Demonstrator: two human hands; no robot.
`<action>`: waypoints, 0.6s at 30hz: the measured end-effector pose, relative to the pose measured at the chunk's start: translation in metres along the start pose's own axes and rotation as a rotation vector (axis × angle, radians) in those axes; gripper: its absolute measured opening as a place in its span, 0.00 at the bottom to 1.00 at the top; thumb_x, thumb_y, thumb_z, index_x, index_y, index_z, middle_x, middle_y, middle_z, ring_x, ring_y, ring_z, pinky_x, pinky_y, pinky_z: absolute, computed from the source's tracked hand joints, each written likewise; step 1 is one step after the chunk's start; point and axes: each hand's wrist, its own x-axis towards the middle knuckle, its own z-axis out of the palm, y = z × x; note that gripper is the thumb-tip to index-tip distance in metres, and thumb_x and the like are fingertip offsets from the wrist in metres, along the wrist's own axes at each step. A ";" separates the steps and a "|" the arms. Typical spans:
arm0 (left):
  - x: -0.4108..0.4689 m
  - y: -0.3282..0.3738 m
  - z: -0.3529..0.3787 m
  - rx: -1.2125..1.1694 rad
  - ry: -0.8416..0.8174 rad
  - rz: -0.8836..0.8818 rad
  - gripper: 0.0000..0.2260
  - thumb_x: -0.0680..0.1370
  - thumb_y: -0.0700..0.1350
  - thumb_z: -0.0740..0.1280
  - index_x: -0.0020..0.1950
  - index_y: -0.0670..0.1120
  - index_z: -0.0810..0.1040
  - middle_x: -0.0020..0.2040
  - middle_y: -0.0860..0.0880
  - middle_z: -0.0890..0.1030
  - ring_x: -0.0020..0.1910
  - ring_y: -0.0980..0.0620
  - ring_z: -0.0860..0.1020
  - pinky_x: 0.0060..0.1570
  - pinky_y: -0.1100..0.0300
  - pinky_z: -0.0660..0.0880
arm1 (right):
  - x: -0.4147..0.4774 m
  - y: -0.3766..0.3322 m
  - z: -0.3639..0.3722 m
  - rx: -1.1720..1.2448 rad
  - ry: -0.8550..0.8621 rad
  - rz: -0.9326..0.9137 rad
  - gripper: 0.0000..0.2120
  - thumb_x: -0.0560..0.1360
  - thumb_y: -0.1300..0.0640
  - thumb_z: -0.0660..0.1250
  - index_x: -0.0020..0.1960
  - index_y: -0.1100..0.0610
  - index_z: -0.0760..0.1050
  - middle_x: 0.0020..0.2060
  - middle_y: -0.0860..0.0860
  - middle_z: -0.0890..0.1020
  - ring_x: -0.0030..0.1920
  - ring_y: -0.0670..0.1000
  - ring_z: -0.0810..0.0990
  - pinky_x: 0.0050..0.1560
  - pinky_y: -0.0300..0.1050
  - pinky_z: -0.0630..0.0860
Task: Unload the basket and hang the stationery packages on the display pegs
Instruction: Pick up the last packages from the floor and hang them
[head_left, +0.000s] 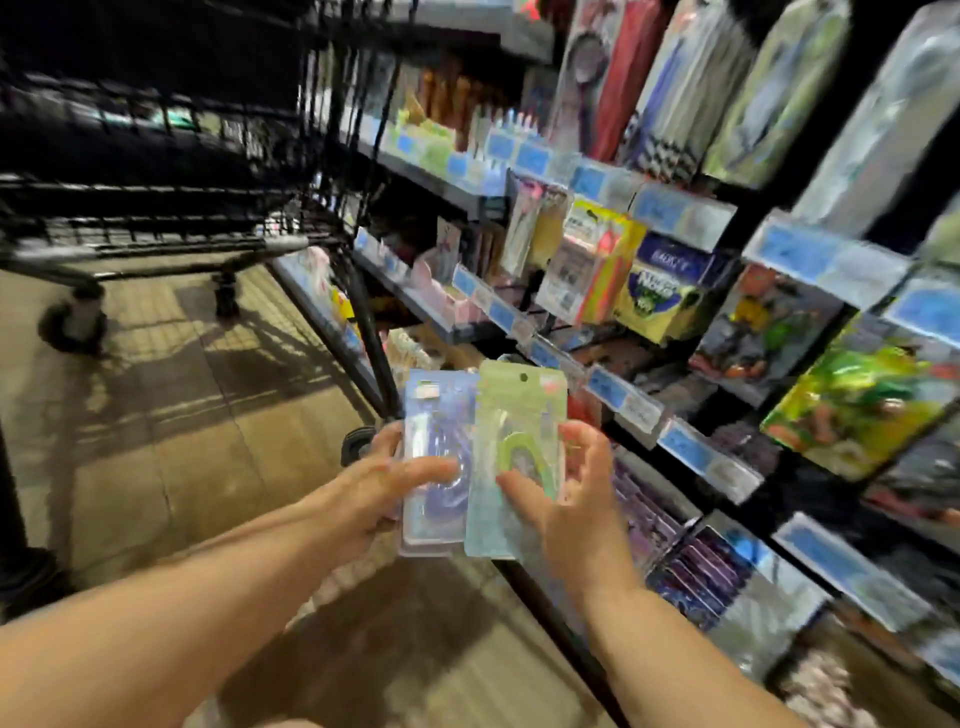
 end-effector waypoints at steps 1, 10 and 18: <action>-0.003 0.010 0.012 0.007 -0.010 0.010 0.41 0.55 0.52 0.78 0.67 0.51 0.72 0.58 0.43 0.83 0.55 0.37 0.82 0.58 0.33 0.72 | -0.003 -0.012 -0.008 0.021 -0.001 -0.019 0.28 0.63 0.54 0.80 0.57 0.46 0.69 0.54 0.47 0.80 0.48 0.40 0.81 0.47 0.36 0.77; -0.042 0.078 0.169 -0.018 -0.166 0.026 0.30 0.62 0.45 0.77 0.63 0.46 0.74 0.48 0.44 0.84 0.35 0.47 0.84 0.31 0.57 0.79 | -0.047 -0.115 -0.146 0.072 0.114 -0.250 0.26 0.64 0.56 0.70 0.60 0.42 0.70 0.49 0.33 0.80 0.51 0.40 0.81 0.47 0.41 0.79; -0.069 0.086 0.297 0.016 -0.291 -0.023 0.45 0.50 0.57 0.79 0.66 0.46 0.75 0.56 0.40 0.83 0.50 0.40 0.84 0.54 0.44 0.77 | -0.102 -0.149 -0.264 0.098 0.381 -0.365 0.26 0.65 0.56 0.72 0.59 0.37 0.71 0.52 0.48 0.84 0.52 0.49 0.83 0.49 0.48 0.79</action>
